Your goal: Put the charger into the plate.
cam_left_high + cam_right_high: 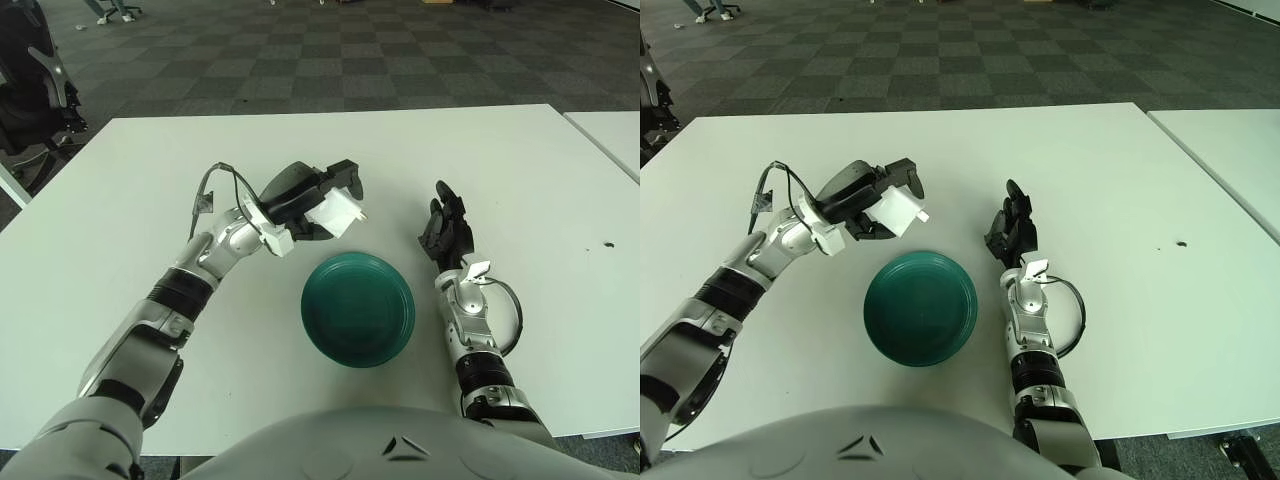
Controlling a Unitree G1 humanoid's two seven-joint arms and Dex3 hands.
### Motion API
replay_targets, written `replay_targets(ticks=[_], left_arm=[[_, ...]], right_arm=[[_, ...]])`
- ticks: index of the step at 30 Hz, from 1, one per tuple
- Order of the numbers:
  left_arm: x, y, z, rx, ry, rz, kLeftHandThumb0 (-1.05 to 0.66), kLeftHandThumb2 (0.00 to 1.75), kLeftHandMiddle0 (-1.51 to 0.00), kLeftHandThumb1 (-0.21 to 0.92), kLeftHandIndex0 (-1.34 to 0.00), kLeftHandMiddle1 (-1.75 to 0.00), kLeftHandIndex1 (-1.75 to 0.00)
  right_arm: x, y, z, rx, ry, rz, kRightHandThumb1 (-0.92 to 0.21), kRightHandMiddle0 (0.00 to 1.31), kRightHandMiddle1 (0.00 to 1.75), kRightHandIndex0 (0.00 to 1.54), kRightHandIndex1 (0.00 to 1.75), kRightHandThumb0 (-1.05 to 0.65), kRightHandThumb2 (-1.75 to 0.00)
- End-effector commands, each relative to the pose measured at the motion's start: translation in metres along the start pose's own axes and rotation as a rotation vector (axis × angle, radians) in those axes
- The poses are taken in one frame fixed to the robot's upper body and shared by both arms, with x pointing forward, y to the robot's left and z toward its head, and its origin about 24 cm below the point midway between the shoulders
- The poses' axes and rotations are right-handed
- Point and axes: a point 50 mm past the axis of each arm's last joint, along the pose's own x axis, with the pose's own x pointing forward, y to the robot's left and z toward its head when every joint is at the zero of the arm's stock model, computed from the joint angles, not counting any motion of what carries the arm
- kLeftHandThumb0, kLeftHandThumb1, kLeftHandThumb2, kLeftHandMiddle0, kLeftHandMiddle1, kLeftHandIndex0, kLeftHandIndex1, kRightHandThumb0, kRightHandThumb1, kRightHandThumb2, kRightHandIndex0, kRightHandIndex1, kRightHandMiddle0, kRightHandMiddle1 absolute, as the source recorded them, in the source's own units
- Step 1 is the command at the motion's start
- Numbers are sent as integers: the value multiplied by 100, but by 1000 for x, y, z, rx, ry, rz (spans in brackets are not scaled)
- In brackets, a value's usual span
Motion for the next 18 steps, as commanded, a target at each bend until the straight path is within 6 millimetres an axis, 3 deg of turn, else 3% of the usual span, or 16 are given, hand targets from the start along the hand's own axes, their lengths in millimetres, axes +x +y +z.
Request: replay_targets(ticks=[1, 18], left_arm=[[0, 4, 12, -7, -38, -49, -46, 125, -116, 37, -57, -175, -175], [-8, -20, 30, -40, -102, -343, -47, 129, -112, 34, -60, -175, -175]], right_arm=[[-46, -4, -59, -15, 305, -30, -92, 0, 45, 14, 2, -75, -94], [-46, -2, -60, -2, 311, 8, -92, 0, 33, 7, 0, -77, -95]])
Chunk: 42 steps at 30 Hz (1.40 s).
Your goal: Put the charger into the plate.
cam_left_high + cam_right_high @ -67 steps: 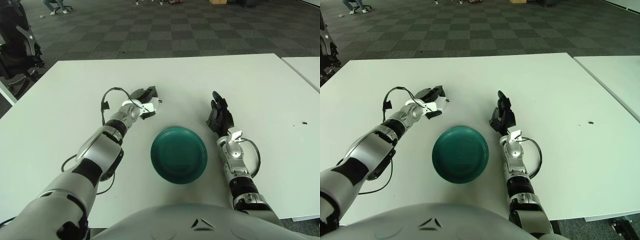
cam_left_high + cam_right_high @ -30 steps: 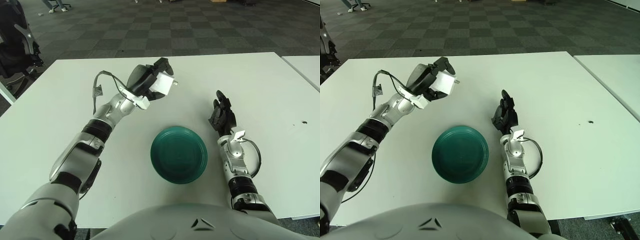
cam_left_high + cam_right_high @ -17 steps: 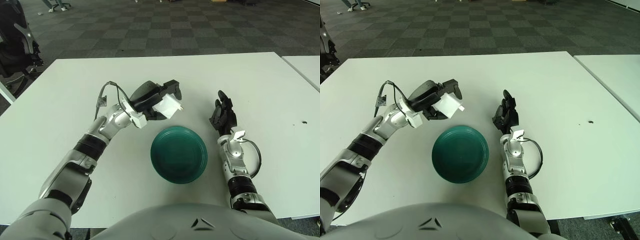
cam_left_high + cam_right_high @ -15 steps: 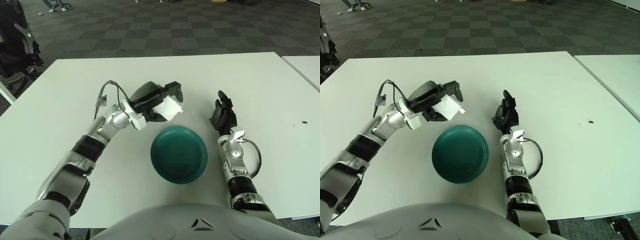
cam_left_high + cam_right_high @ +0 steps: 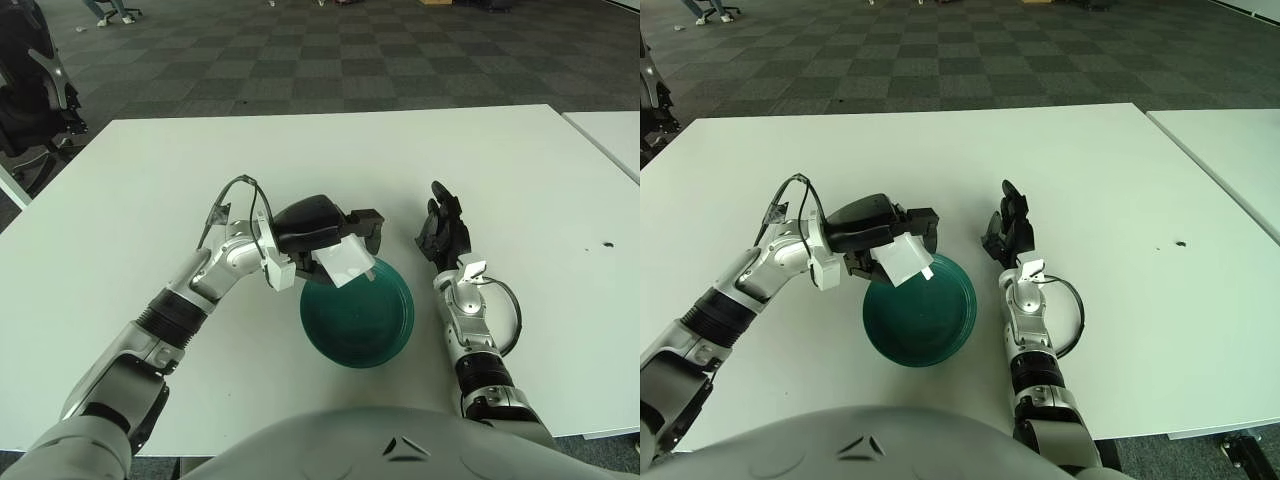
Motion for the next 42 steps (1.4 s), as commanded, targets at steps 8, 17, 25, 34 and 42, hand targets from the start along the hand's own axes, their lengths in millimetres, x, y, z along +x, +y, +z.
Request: replay_targets(ticks=[8, 17, 25, 34, 42], left_arm=[[0, -9, 4, -11, -59, -92, -48, 131, -111, 32, -61, -175, -175], [2, -11, 4, 28, -75, -146, -48, 131, -114, 32, -61, -175, -175], [3, -17, 1, 18, -35, -184, -47, 129, -113, 33, -60, -175, -175], [8, -20, -1, 48, -10, -179, -40, 90, -87, 64, -38, -175, -175], [9, -23, -2, 73, 24, -261, -82, 81, -27, 90, -9, -132, -132]], right_arm=[[-46, -1, -60, -2, 307, -6, -92, 0, 36, 9, 1, -76, -99], [-45, 1, -58, 0, 282, 20, -92, 0, 39, 10, 1, -76, -100], [-44, 0, -59, 27, 282, 28, -92, 0, 33, 9, 0, -77, -102], [-45, -1, -59, 20, 289, 40, -92, 0, 34, 8, 0, -78, -102], [-42, 3, -56, 83, 260, 43, -92, 0, 40, 10, 1, -76, -104]])
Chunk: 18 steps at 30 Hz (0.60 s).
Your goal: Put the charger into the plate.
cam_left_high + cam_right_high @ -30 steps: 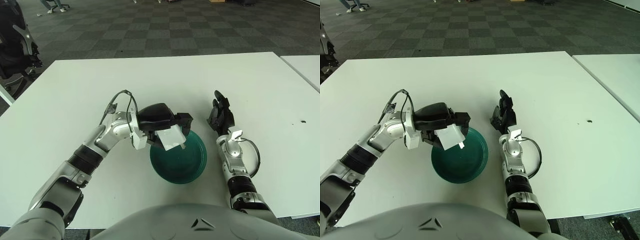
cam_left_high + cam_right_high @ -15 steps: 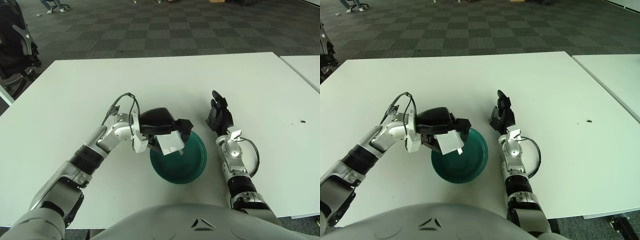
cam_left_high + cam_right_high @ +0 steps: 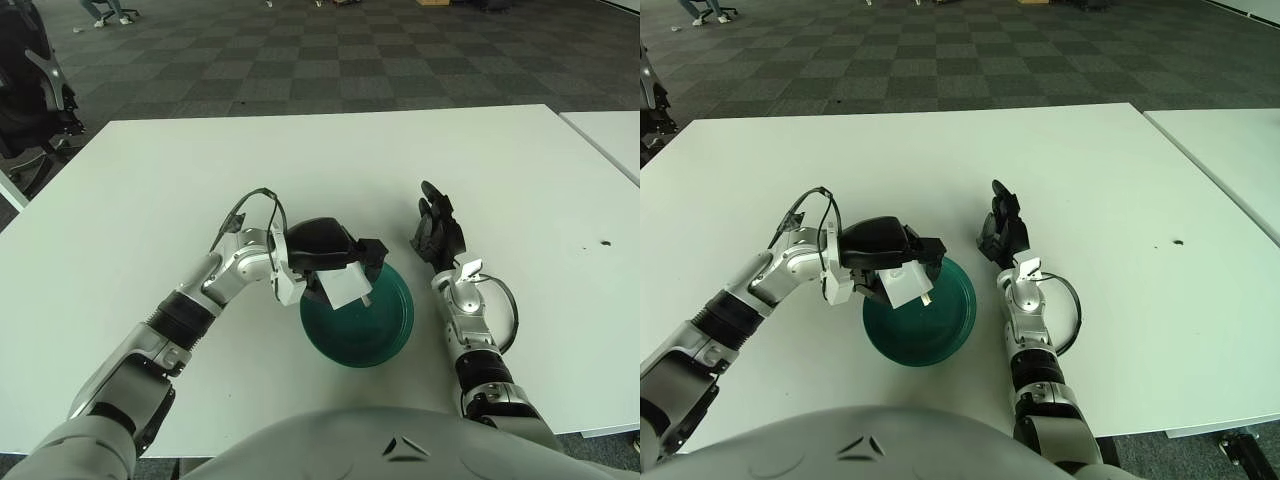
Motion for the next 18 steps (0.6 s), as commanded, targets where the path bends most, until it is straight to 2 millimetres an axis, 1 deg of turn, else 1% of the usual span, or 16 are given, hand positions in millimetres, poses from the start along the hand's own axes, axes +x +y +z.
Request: replay_targets(ticks=[1, 2, 3, 4, 5, 6, 7, 10, 11, 13, 16, 18], left_arm=[[0, 2, -2, 38, 24, -73, -87, 84, -23, 91, -6, -120, -125], [0, 2, -2, 42, 28, -90, -90, 86, -21, 91, -5, -108, -115], [-1, 2, -2, 53, 30, -109, -94, 89, -22, 92, -3, -84, -98], [-1, 2, -2, 60, 31, -122, -96, 90, -21, 92, -3, -71, -89], [-1, 2, -1, 68, 26, -122, -99, 91, -20, 92, -2, -49, -75], [-1, 2, -1, 72, 22, -121, -101, 91, -18, 92, -1, -33, -60], [-2, 4, 0, 78, 12, -99, -103, 91, -16, 92, -1, -23, -50], [-6, 8, 3, 89, -7, -51, -104, 89, -10, 92, 0, -8, -28], [-6, 9, 4, 90, -15, -32, -104, 89, -9, 92, 0, -6, -25], [-6, 10, 5, 89, -26, -3, -105, 87, -4, 92, 0, -3, -12], [-6, 10, 5, 83, -39, 34, -105, 85, -1, 92, 0, -1, -4], [-6, 10, 6, 78, -50, 78, -105, 83, -1, 92, 0, 0, -2]], right_arm=[[-44, 3, -54, 112, 248, -43, -92, 0, 41, 11, 1, -76, -104], [-44, 3, -54, 118, 241, -43, -92, 0, 42, 11, 1, -75, -105], [-43, 9, -50, 113, 220, -41, -92, 0, 43, 11, 1, -75, -106], [-43, 12, -47, 109, 204, -40, -92, 0, 43, 11, 1, -74, -106], [-41, 13, -48, 98, 210, -41, -92, 0, 44, 12, 1, -73, -107], [-41, 12, -50, 91, 216, -42, -92, 0, 44, 12, 1, -72, -108], [-41, 11, -51, 72, 219, -42, -92, 0, 45, 12, 1, -71, -108], [-41, 10, -50, 27, 215, -36, -92, 0, 44, 13, 1, -68, -110], [-41, 10, -50, 3, 213, -25, -92, 0, 44, 13, 1, -68, -110], [-41, 10, -50, -22, 209, -6, -92, 0, 41, 12, 1, -67, -111], [-40, 11, -49, -12, 205, 15, -92, 0, 36, 11, 0, -67, -112], [-38, 13, -49, 73, 222, 20, -92, 0, 32, 10, 0, -68, -113]])
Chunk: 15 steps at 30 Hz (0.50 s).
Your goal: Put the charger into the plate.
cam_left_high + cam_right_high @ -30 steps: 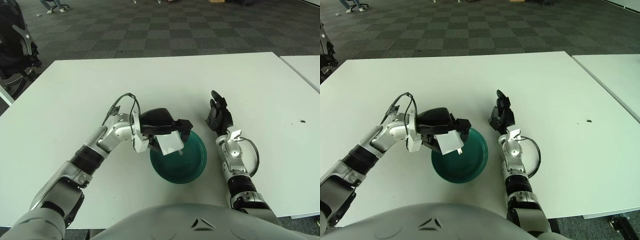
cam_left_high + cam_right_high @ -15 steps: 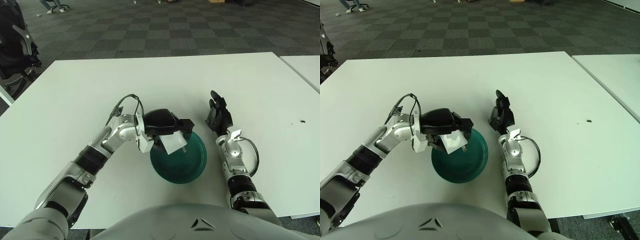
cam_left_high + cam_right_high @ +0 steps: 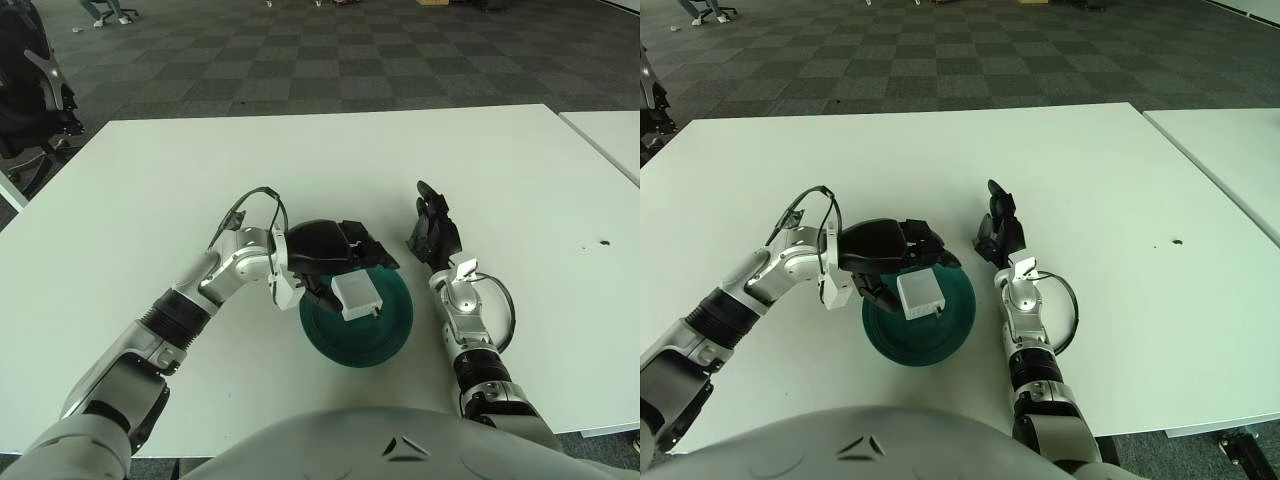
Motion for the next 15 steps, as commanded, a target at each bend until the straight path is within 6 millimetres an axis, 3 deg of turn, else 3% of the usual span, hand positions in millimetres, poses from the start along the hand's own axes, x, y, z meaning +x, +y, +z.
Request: replay_targets(ticks=[1, 6, 11, 13, 15], left_arm=[[-2, 4, 0, 3, -8, 83, -105, 82, 0, 92, 0, 0, -1], [-3, 3, 2, 15, -25, 118, -105, 79, 0, 92, 0, 0, 0], [-2, 3, 2, 36, -45, 131, -105, 78, 0, 92, 0, 0, 0], [-3, 5, 2, 41, -52, 138, -105, 78, 0, 92, 0, 0, 0], [-4, 6, 2, 35, -53, 144, -105, 78, 0, 92, 0, 0, 0]], right_arm=[[-38, 9, -51, 153, 260, -7, -92, 0, 31, 10, 0, -68, -113], [-33, 9, -55, 320, 315, -42, -92, 0, 26, 9, 0, -68, -115], [-33, 28, -46, 509, 277, -133, -92, 0, 22, 7, 0, -68, -118], [-33, 27, -48, 547, 276, -148, -92, 0, 21, 7, 0, -68, -118], [-33, 14, -54, 536, 293, -143, -92, 0, 19, 7, 0, -69, -118]])
